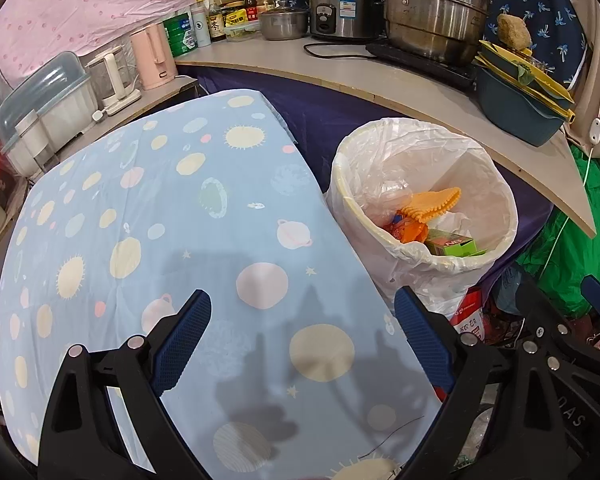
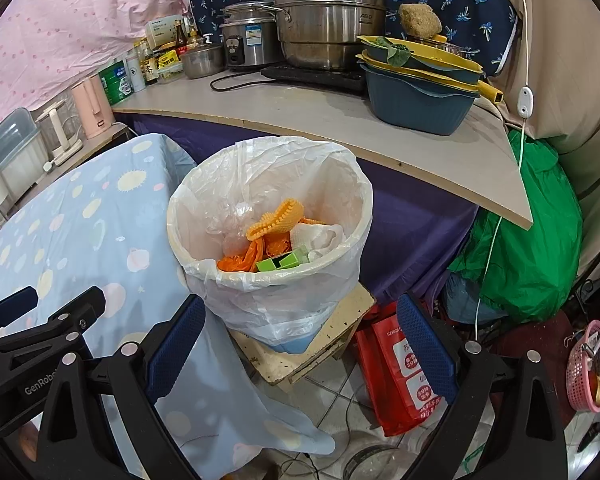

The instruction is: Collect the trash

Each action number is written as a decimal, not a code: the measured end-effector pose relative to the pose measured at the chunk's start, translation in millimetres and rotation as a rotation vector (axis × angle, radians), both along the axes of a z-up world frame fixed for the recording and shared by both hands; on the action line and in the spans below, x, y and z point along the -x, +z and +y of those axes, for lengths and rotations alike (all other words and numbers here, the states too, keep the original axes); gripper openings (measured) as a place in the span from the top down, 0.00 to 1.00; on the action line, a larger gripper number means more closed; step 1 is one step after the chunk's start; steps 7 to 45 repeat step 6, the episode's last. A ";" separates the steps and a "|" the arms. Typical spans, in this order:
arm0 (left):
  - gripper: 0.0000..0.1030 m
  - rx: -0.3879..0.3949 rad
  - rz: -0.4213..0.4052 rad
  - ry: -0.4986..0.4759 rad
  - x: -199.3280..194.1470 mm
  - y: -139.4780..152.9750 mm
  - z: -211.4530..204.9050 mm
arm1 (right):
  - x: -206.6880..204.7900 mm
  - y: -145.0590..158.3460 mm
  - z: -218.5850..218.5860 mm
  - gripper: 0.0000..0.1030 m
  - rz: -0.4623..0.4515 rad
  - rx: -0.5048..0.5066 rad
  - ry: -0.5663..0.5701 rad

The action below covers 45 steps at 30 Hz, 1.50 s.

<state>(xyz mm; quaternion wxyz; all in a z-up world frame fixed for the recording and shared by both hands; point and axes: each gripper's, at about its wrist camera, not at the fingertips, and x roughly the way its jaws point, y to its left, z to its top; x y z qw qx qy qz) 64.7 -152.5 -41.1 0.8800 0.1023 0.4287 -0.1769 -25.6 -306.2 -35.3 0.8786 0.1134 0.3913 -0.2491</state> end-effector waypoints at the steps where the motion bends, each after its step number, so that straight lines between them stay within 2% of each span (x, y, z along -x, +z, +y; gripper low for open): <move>1: 0.14 0.003 -0.001 0.000 0.0 0.1 -0.2 | -0.5 0.5 0.0 0.10 0.000 0.001 0.000; 45: 0.14 0.006 -0.006 -0.002 -0.5 1.3 -1.5 | 0.1 0.9 0.2 0.10 -0.004 -0.003 -0.002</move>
